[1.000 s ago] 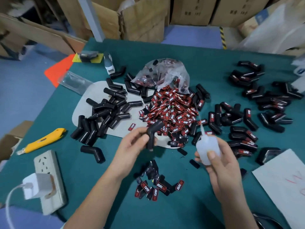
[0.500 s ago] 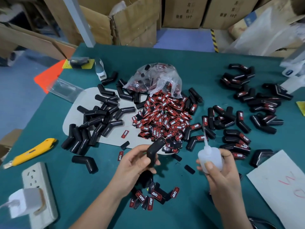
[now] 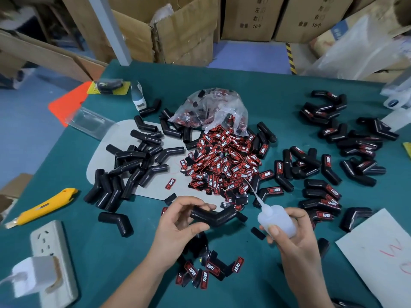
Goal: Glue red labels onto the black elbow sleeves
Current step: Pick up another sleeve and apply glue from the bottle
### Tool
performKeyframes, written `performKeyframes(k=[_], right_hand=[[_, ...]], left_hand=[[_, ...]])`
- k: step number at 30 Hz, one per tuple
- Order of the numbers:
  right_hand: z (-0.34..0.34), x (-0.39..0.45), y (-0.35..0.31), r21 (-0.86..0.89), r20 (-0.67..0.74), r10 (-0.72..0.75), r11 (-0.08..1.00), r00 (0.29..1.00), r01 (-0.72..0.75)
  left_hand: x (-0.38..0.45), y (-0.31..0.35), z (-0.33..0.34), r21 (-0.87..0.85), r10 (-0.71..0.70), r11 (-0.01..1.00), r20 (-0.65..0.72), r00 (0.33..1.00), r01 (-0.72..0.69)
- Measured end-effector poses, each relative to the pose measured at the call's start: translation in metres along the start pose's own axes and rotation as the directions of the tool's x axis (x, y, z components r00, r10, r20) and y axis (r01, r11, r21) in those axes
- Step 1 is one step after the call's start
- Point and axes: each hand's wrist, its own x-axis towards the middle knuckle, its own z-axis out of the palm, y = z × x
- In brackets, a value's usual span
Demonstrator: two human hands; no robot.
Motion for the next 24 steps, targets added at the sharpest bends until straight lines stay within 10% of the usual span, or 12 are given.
performKeyframes(k=[24], right_hand=[[-0.0023,0.0004,0.0038,-0.012,0.024,-0.013,1.0,1.0,0.013]], left_hand=[[0.0013,-0.0046,-0.003,-0.21,-0.143,0.958,0.24,0.96,0.195]])
